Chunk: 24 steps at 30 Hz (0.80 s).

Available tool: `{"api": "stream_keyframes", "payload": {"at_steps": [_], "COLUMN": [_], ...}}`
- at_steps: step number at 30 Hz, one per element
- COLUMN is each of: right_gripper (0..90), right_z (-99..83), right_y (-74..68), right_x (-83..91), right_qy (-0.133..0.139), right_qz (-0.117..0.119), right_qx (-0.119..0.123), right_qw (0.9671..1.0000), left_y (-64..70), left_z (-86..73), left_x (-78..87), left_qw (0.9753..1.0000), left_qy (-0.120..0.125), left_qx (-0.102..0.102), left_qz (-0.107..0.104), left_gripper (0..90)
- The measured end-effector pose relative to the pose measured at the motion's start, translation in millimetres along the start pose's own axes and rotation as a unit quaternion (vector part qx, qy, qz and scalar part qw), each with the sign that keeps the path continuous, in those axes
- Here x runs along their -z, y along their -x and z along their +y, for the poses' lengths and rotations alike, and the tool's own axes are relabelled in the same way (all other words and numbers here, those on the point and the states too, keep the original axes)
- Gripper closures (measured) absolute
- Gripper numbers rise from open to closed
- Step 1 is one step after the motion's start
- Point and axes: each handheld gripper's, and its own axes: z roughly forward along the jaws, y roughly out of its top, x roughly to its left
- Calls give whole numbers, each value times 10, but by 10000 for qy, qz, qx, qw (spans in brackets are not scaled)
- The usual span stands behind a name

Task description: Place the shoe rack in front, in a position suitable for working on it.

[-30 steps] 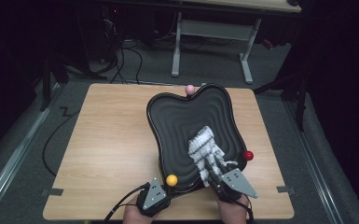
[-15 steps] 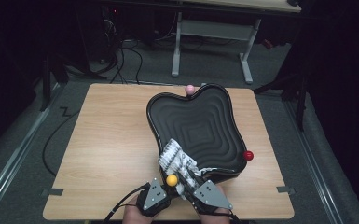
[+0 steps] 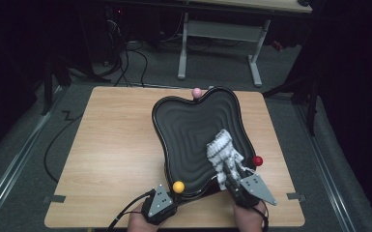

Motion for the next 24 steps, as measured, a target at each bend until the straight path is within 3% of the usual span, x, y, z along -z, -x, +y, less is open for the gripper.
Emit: {"api": "stream_keyframes", "payload": {"at_steps": [3,5,7,13,15,19,24], "right_gripper": [685,704,699,699,699,695,685], "right_z": [-28,-44,-51,-26,-12,13,52], "right_y": [225,317,317,251,201,3,-335], "right_x": [24,28,23,7,-1,-22,-39], "right_qy": [-50,-41,-28,-55,-50,-16,34], "right_qz": [-377,-324,-358,-356,-278,11,758], "right_qx": [-224,-309,-202,-203,-210,38,272], "right_qw": [9990,9990,9992,9991,9994,10000,9967], "left_y": [0,13,19,19,18,11,8], "left_z": [0,2,4,5,4,2,-2], "left_x": [0,-8,-11,-13,-12,-12,-12], "left_qw": [10000,10000,10000,10000,10000,10000,10000], "left_qy": [2,6,1,0,1,6,18], "left_qx": [-14,-29,-18,-8,-18,-28,-53], "left_qz": [1,-23,-5,-4,-10,-38,-49], "left_gripper": [735,736,735,735,736,735,735]}}
